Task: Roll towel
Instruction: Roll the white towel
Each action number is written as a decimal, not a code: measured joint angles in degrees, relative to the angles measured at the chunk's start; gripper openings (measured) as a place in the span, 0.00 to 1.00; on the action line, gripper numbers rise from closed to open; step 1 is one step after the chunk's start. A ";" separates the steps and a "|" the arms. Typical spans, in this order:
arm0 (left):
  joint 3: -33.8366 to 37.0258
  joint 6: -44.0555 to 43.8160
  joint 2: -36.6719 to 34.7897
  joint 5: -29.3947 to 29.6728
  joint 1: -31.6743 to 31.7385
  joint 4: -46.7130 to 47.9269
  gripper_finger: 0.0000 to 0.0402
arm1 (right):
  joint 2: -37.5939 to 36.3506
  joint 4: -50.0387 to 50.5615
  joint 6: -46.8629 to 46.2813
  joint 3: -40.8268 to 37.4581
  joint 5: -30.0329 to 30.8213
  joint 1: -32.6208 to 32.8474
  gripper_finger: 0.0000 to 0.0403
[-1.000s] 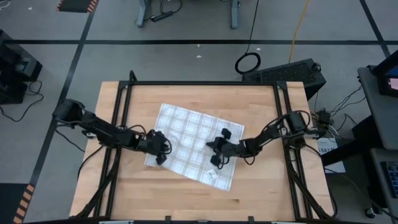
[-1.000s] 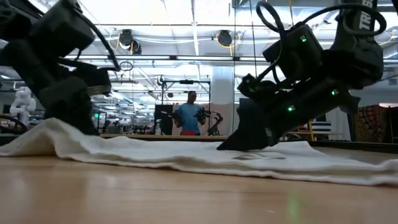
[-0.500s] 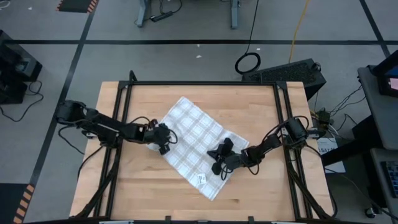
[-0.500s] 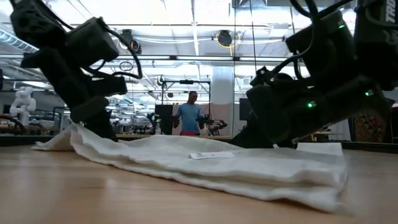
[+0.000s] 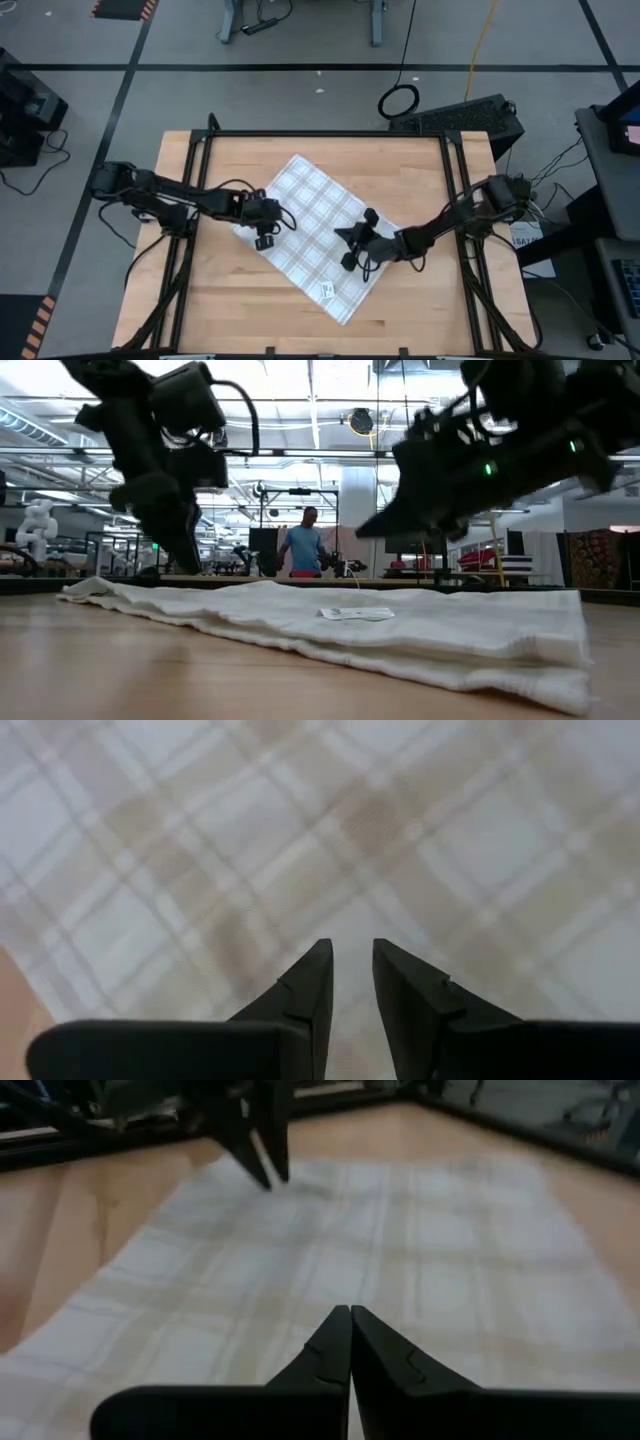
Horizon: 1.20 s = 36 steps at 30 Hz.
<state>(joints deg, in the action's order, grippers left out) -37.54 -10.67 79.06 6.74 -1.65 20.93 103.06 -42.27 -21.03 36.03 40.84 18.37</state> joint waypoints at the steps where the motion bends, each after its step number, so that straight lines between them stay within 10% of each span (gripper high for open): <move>1: -1.08 -0.74 -0.13 -0.42 -0.25 1.09 0.20 | -1.53 1.18 1.80 0.00 -0.98 -0.67 0.00; 10: -3.30 -17.51 -3.56 -0.04 -6.98 4.71 0.20 | -12.88 28.39 5.03 0.04 -16.99 -4.40 0.00; 18: -1.58 -29.67 -2.15 4.25 -14.87 4.69 0.20 | -15.11 44.57 0.00 0.04 -18.71 -3.09 0.00; 36: 8.03 -24.50 -0.38 11.37 -5.31 0.36 0.20 | -14.93 35.65 -34.46 -9.11 -11.79 10.29 0.00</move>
<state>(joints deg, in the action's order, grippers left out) -29.50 -35.17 78.68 18.12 -6.95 21.29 88.14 -6.62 -55.48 26.92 29.04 28.66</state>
